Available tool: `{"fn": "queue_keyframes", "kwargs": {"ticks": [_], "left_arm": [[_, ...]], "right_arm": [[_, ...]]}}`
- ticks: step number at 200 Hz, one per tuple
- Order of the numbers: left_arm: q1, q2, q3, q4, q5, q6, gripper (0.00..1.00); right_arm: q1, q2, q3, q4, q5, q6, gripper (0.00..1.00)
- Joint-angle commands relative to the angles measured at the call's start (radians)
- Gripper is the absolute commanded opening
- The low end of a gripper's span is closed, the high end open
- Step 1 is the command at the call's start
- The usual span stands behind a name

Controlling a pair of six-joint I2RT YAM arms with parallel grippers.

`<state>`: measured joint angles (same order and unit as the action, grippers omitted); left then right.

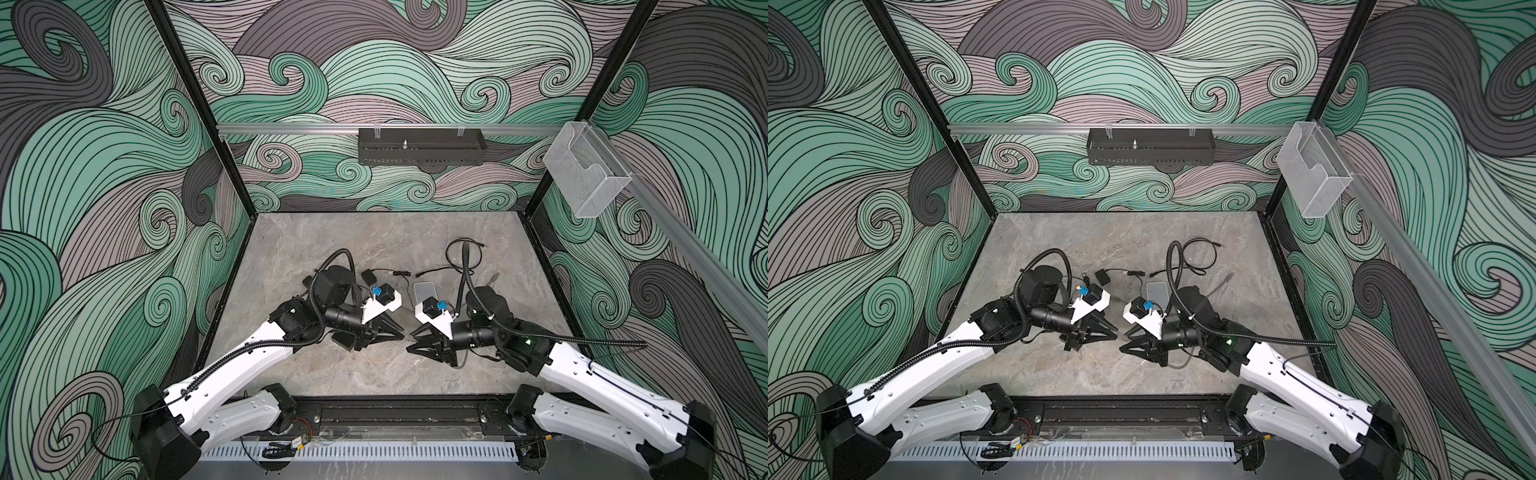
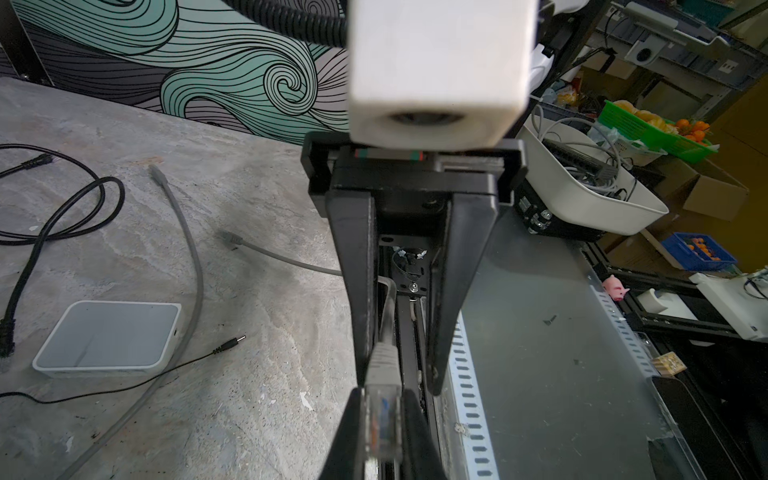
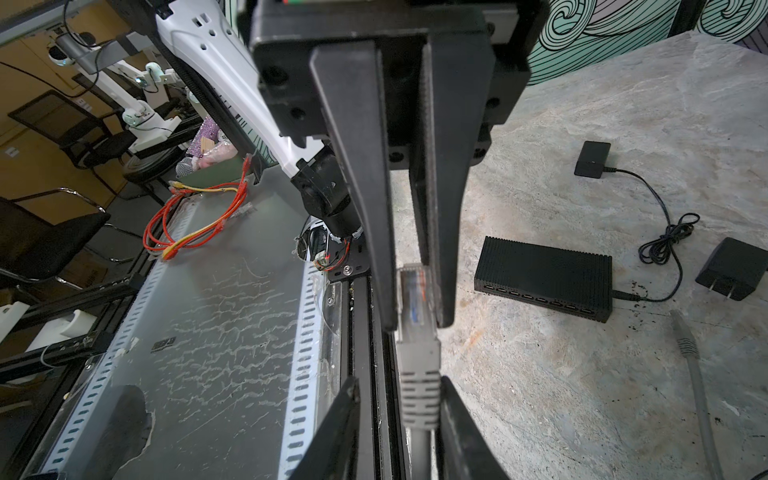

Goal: Insert the plug into the switch port

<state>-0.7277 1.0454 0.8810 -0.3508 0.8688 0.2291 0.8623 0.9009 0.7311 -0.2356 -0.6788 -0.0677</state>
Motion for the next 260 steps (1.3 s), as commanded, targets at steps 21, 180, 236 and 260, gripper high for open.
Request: {"fn": "queue_keyframes", "kwargs": {"ticks": [21,180,236,260], "left_arm": [[0.007,0.001,0.039,0.004,0.061,0.028,0.0],[0.007,0.025,0.053,-0.008,0.064,0.013,0.2],[0.173,-0.058,-0.022,0.119,-0.376,-0.493,0.99],[0.273,-0.024,-0.032,0.051,-0.53,-0.717,0.92]], "right_arm": [[0.006,-0.032,0.019,-0.026,0.004,0.008,0.27],[0.006,-0.018,0.056,-0.068,-0.033,0.005,0.0],[0.006,-0.019,0.009,-0.083,0.228,0.043,0.0],[0.01,0.027,-0.039,-0.016,0.34,0.094,0.0]]}}
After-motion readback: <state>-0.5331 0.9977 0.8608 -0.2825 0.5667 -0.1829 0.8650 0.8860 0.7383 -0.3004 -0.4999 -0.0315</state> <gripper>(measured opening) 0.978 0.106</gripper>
